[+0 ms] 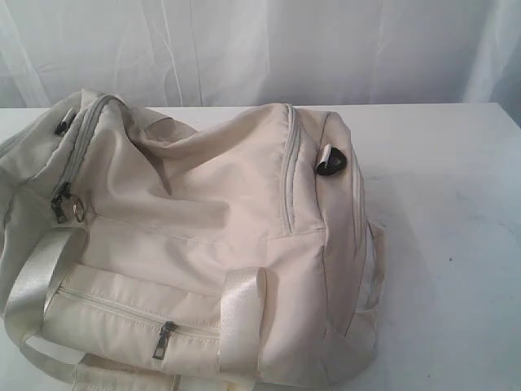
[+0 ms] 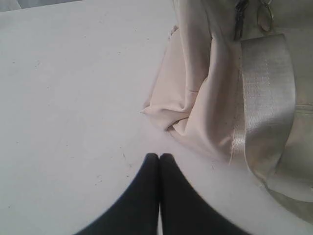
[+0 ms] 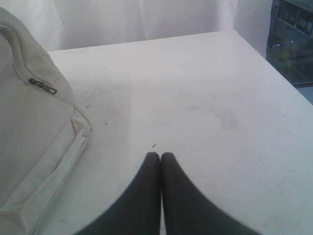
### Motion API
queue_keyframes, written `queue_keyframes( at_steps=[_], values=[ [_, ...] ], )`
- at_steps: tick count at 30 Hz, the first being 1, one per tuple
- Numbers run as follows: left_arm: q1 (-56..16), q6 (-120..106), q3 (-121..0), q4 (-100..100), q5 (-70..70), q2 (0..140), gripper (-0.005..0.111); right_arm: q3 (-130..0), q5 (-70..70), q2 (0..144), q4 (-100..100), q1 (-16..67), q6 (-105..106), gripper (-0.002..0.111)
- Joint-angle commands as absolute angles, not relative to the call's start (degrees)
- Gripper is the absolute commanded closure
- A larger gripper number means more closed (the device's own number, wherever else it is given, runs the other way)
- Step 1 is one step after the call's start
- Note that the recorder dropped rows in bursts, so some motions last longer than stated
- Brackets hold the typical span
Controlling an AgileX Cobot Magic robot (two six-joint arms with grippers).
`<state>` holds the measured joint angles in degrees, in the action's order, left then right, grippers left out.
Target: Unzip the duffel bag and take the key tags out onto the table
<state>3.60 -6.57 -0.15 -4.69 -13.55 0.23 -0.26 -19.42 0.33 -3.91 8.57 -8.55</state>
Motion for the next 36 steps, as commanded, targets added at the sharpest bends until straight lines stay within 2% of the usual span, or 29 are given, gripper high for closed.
queue_keyframes(
  at_steps=[1,19,28,36],
  values=[
    [3.7,-6.5,0.0,-5.1,-13.4,0.0,0.107,0.0,-19.3,0.0,-4.5,8.6,-8.7,0.108],
    [3.7,-6.3,0.0,-5.1,-12.7,0.0,0.107,0.0,-19.3,0.0,-4.5,8.6,-8.7,0.108],
    [3.7,13.8,0.0,-24.0,-3.0,0.0,0.107,0.0,-18.8,0.0,-4.9,8.6,-8.7,0.108],
    [3.7,13.7,0.0,-23.5,4.5,0.0,0.107,0.0,-0.5,0.0,-0.9,8.6,-11.8,0.108]
  ],
)
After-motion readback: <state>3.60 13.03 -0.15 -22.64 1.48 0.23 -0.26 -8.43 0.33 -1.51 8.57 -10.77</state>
